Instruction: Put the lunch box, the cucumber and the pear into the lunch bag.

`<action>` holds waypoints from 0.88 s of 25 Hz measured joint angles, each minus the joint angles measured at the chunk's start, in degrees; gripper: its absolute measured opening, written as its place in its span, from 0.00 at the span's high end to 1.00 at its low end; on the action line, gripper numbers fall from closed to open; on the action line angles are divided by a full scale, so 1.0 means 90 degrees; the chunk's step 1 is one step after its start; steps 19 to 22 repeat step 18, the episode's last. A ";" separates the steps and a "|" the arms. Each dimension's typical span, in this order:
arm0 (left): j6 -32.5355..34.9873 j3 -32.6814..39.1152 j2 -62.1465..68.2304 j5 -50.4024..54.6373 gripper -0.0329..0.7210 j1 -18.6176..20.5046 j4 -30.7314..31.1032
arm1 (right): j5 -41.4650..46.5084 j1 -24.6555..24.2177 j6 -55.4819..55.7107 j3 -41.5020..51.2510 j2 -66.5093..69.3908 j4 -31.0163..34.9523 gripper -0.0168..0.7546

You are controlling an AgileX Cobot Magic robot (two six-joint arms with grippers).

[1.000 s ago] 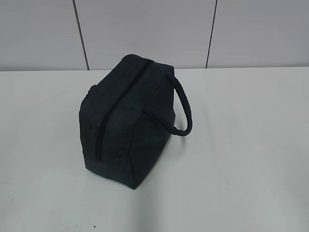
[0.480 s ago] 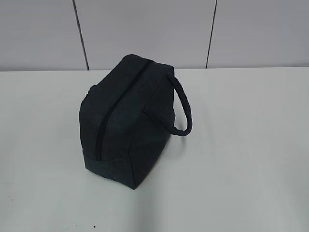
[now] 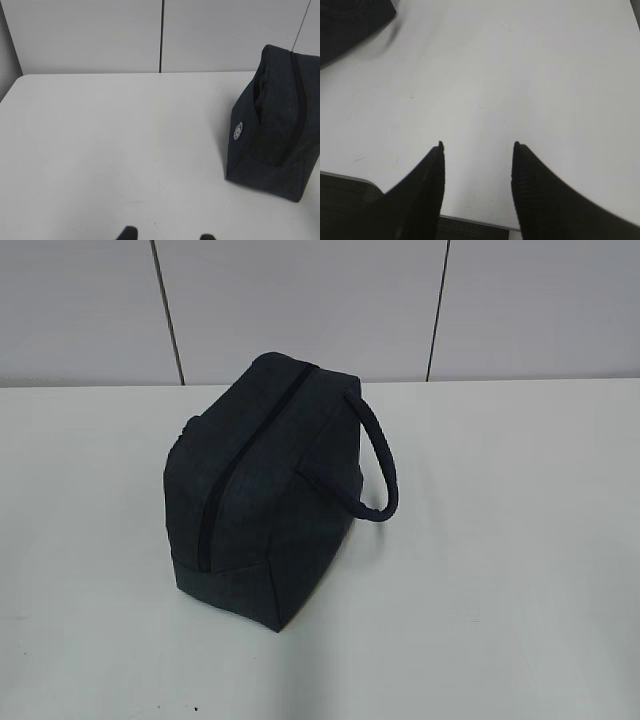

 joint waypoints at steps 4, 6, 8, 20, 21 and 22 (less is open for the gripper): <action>0.0000 0.0000 0.0000 0.0000 0.64 0.0000 0.0000 | 0.0000 0.0000 0.0000 0.0000 0.0000 0.0000 0.52; 0.0000 0.0000 0.0000 0.0000 0.64 0.0000 0.0000 | 0.0000 0.0000 0.0000 0.0000 0.0000 0.0000 0.52; 0.0000 0.0000 0.0000 0.0000 0.64 0.0000 0.0000 | 0.0000 0.0000 0.0000 0.0000 0.0000 0.0000 0.52; 0.0000 0.0000 0.0000 0.0000 0.64 0.0000 0.0000 | 0.0000 0.0000 0.0000 0.0000 0.0000 0.0000 0.52; 0.0000 0.0000 0.0000 0.0000 0.64 0.0000 0.0000 | 0.0000 0.0000 0.0000 0.0000 0.0000 0.0000 0.52; 0.0000 0.0000 0.0000 0.0000 0.64 0.0000 0.0000 | 0.0000 0.0000 0.0000 0.0000 0.0000 0.0000 0.52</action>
